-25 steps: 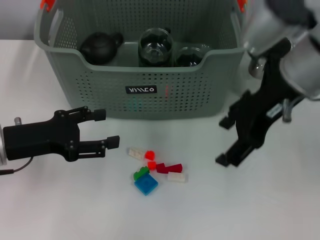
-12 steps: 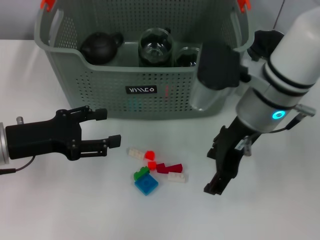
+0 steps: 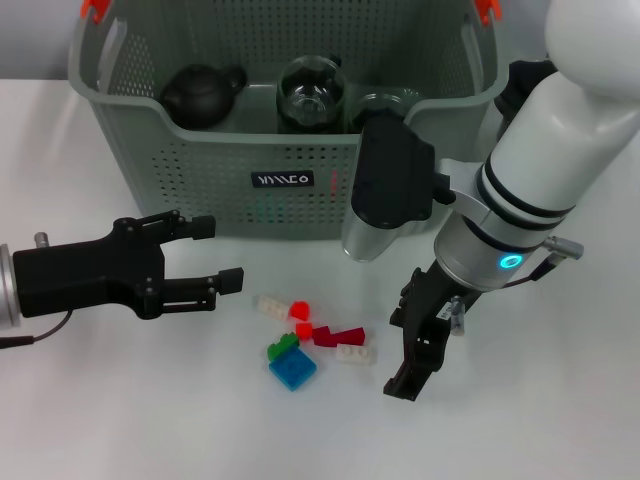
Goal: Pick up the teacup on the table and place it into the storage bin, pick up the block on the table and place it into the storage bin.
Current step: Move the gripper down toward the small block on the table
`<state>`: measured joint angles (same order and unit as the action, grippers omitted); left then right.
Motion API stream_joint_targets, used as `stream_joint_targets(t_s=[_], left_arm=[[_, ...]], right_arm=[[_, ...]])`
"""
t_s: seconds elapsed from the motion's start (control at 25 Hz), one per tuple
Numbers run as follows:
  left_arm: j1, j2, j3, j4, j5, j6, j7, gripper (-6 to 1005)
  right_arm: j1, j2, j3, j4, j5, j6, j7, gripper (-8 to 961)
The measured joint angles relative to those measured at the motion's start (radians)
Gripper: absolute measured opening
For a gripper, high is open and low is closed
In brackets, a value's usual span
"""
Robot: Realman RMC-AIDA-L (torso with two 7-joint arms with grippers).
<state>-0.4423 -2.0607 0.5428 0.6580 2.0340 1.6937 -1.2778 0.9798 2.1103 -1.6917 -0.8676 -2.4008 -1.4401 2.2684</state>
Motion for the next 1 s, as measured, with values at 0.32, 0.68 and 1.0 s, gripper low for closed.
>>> stream_joint_targets(t_s=[0.32, 0.68, 1.0], left_arm=[[-0.001, -0.002, 0.003, -0.002, 0.000, -0.018, 0.000, 860], [-0.001, -0.004, 0.005, -0.002, 0.000, -0.021, 0.000, 860], [-0.001, -0.002, 0.005, -0.001, 0.000, -0.019, 0.000, 860]], right_arm=[[-0.002, 0.002, -0.060, 0.034, 0.052, 0.092, 0.000, 915], [0.003, 0.003, -0.094, 0.071, 0.073, 0.137, 0.001, 907], [0.007, 0.006, -0.129, 0.091, 0.110, 0.154, 0.002, 901]])
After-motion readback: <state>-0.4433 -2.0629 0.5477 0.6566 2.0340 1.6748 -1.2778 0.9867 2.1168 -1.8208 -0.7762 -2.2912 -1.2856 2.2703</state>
